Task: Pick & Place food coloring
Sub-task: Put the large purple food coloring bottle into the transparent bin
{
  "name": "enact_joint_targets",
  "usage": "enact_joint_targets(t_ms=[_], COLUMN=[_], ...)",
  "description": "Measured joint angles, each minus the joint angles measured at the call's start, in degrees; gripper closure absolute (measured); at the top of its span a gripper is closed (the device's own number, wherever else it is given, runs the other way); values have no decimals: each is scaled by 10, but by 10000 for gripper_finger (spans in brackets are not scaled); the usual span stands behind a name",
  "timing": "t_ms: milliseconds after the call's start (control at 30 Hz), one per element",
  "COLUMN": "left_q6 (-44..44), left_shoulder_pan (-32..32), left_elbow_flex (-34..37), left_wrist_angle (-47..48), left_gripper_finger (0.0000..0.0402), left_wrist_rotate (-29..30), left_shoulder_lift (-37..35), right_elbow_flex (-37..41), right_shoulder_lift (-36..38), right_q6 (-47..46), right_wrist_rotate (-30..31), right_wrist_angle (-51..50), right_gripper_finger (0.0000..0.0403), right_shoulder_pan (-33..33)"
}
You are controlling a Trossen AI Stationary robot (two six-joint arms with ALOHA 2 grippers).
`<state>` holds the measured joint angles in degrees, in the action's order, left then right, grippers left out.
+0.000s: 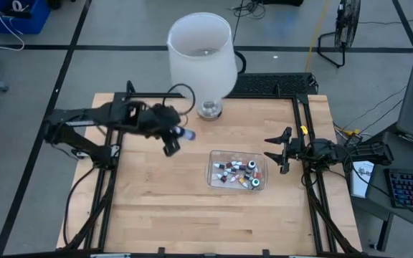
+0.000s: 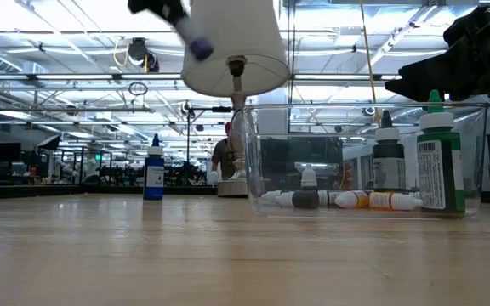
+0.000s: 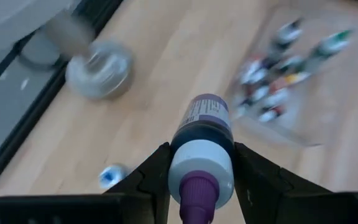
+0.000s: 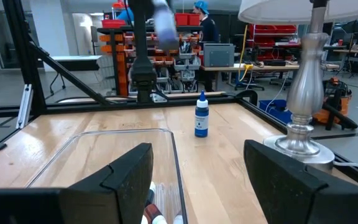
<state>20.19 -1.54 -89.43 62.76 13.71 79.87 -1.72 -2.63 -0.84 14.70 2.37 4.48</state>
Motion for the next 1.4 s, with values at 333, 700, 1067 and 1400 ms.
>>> enact_joint_targets(t_ms=[333,700,1067,1400], left_q6=[-8,-78,-158,-156], left_shoulder_pan=[102,117,101,69], left_elbow_flex=[-71,-161,-289,-290], left_wrist_angle=[-17,5,51,65], left_gripper_finger=[261,261,261,261], left_wrist_rotate=[-13,-49,-98,-97], left_shoulder_lift=[114,278,413,459], right_elbow_flex=[0,0,0,0], right_shoulder_lift=[0,0,0,0], right_q6=[0,0,0,0], right_wrist_rotate=[0,0,0,0], right_wrist_angle=[2,6,9,10], right_gripper_finger=[165,165,165,165], right_shoulder_pan=[0,0,0,0])
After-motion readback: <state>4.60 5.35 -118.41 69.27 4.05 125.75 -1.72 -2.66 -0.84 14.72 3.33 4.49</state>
